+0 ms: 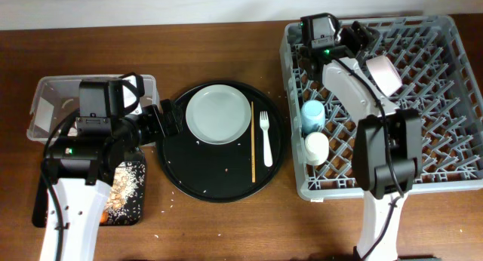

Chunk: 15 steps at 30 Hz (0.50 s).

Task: Sort waste into correct bins and load items into the dishwasher rack
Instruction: 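Grasp the edge of the grey plate with the right gripper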

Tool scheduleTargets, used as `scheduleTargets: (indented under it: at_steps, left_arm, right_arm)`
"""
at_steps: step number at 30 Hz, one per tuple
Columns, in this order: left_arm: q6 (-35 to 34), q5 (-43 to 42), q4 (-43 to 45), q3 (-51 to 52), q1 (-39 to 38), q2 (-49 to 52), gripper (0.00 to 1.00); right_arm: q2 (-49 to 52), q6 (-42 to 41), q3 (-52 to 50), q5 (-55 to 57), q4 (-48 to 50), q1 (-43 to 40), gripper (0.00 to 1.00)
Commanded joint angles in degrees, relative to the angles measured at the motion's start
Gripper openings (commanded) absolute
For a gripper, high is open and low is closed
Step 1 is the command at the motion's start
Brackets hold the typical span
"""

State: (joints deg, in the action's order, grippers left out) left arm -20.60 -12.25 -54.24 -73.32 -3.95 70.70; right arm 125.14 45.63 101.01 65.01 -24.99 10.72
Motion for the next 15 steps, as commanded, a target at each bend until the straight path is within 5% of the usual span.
scheduleTargets:
  at_steps: [1,2,5,7,9,15]
  left_arm:
    - [0.5,-0.44,0.07,-1.09,0.33,-0.55,0.99]
    - [0.5,-0.44,0.07,-1.09,0.33,-0.55,0.99]
    - [0.5,-0.44,0.07,-1.09,0.33,-0.55,0.99]
    - [0.5,-0.44,0.07,-1.09,0.33,-0.55,0.99]
    - [0.5,-0.44,0.07,-1.09,0.33,-0.55,0.99]
    - [0.5,-0.44,0.09,-1.09,0.33,-0.55,0.99]
  right_arm:
    - [-11.63,-8.7,-0.11,-3.98,0.0,-0.24,0.86]
    - [-15.69,-11.63,-0.11,-8.24,-2.12,-1.29,0.84]
    - [-27.87,-29.35,-0.09,-41.11,-14.84,-14.91,0.46]
    - [-27.36,-34.56,-0.11,-73.24,-19.21,-28.79,0.18]
    - [-22.73,-38.82,-0.13,-88.59,-20.04,-38.42,0.04]
    - [-9.73,-37.94,-0.13,-93.07,-23.58,-33.62,0.04]
